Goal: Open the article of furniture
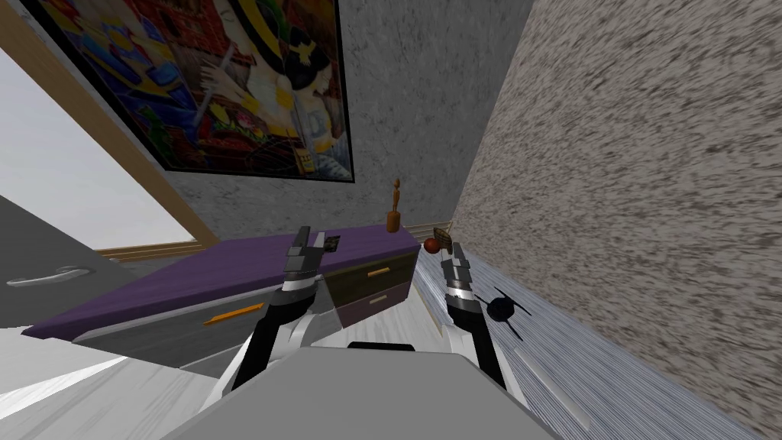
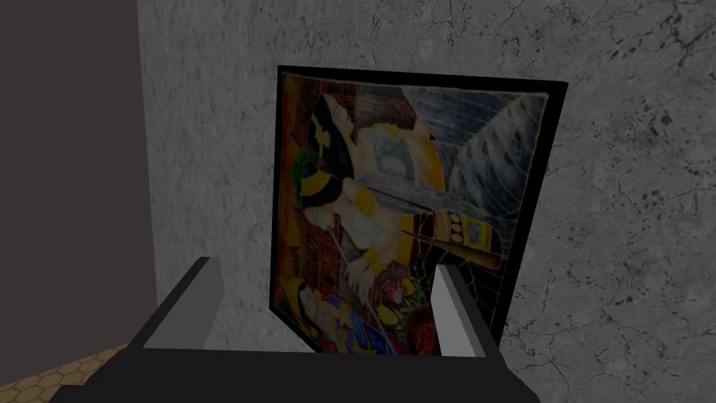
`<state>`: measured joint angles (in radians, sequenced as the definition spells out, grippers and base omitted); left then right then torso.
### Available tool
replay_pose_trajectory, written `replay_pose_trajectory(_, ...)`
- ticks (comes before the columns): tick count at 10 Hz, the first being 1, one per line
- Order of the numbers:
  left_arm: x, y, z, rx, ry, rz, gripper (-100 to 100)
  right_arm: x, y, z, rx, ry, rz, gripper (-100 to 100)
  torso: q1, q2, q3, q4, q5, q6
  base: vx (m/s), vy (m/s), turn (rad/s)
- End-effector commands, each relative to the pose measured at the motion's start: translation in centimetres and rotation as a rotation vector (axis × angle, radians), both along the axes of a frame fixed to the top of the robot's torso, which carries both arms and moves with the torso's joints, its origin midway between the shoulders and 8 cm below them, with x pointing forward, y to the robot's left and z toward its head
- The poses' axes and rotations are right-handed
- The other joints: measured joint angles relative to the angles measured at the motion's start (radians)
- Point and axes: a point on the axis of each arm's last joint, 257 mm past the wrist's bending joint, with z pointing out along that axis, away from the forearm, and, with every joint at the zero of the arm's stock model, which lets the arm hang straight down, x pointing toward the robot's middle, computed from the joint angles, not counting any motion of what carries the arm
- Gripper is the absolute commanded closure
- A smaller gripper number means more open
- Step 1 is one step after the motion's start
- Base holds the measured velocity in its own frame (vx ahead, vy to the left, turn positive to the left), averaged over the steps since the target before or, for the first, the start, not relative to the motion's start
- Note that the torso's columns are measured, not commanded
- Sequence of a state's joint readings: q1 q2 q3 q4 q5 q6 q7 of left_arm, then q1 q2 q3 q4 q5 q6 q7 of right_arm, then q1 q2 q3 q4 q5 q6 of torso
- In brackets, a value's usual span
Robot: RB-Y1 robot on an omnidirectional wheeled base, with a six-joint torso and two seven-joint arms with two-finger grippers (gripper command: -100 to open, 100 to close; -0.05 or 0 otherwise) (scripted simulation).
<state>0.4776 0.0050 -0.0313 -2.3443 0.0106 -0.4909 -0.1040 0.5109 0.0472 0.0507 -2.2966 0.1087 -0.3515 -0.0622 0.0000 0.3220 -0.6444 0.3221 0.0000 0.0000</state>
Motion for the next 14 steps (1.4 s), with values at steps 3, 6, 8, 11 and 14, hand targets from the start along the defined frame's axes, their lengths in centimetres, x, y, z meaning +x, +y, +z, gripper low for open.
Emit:
replay_pose_trajectory(3,0.0,0.0,0.0,0.000,0.000,0.000,0,0.0,0.0,0.0,0.000,0.000,0.000,0,0.000,0.222,-0.442,0.221,0.000,0.000,0.000,0.000,0.000)
replay_pose_trajectory(6,0.8,-0.7,-1.1,0.045,0.029,-0.029,-100,0.0,0.0,0.0,0.000,0.000,0.000,0,0.000,0.403,-0.807,0.402,0.000,0.000,0.008,-0.014,0.027)
replay_pose_trajectory(8,2.1,-1.1,-3.0,0.078,0.070,-0.052,-100,0.0,0.0,0.0,0.000,0.001,0.000,0,-0.001,0.414,-0.831,0.415,0.000,0.000,0.013,-0.037,0.066)
replay_pose_trajectory(11,3.1,-1.2,-4.5,0.092,0.102,-0.063,-100,0.0,0.0,0.0,0.000,0.001,0.000,0,0.000,0.416,-0.832,0.416,0.000,0.000,0.022,-0.041,0.044)
replay_pose_trajectory(14,4.7,-1.2,-7.3,0.103,0.158,-0.074,-100,0.0,0.0,0.0,0.000,0.001,0.000,0,0.000,0.416,-0.832,0.416,0.000,0.000,0.025,-0.047,0.071)
